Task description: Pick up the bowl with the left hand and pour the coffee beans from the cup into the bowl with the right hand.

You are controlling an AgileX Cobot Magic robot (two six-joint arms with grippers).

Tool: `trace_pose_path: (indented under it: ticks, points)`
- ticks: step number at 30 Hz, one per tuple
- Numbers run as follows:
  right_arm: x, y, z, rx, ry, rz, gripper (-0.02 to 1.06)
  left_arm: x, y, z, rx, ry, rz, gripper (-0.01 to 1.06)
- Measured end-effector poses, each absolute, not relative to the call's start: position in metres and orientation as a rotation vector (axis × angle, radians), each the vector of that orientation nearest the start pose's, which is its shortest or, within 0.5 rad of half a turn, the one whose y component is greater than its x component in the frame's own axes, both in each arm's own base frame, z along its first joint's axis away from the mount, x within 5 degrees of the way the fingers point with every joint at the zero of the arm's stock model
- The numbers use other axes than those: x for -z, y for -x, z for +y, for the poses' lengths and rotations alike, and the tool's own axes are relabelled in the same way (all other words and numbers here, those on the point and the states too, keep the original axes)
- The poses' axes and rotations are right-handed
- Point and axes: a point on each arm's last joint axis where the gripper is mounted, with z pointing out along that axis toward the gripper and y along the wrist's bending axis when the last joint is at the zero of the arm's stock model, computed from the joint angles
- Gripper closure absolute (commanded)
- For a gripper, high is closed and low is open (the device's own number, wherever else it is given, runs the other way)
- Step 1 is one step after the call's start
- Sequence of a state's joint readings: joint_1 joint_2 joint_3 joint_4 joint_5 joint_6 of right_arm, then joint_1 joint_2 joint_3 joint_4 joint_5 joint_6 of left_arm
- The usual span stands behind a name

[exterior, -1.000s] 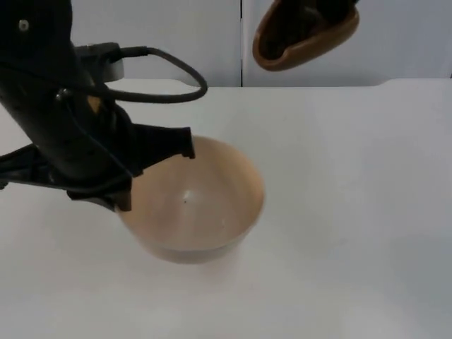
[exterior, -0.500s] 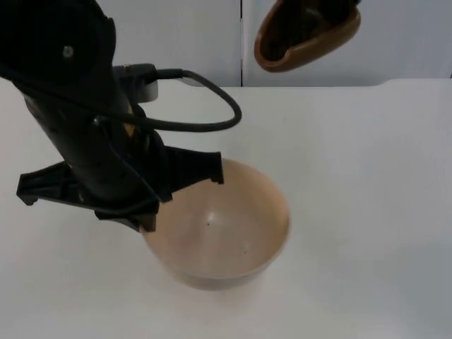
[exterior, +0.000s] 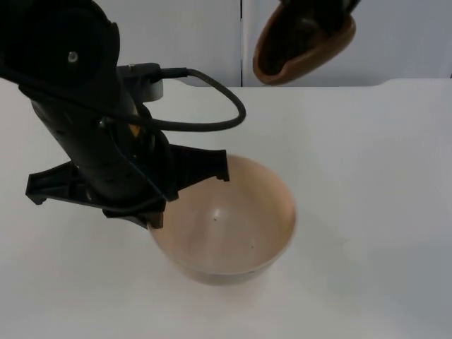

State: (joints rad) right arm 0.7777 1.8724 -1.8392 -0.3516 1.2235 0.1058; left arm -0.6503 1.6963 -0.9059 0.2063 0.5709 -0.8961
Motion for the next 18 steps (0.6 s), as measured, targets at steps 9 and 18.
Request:
trace_pose_path:
  ticks: [9,18]
  points:
    - [-0.34,-0.292,0.284,0.278,1.002,2.366,1.04,-0.167,-0.25,-0.177,0.155,0.125,2.828,1.05]
    - [-0.326,-0.286,0.303,0.386,1.078,2.301,1.04,-0.167,-0.25,-0.178,0.156,0.125,2.827,1.05]
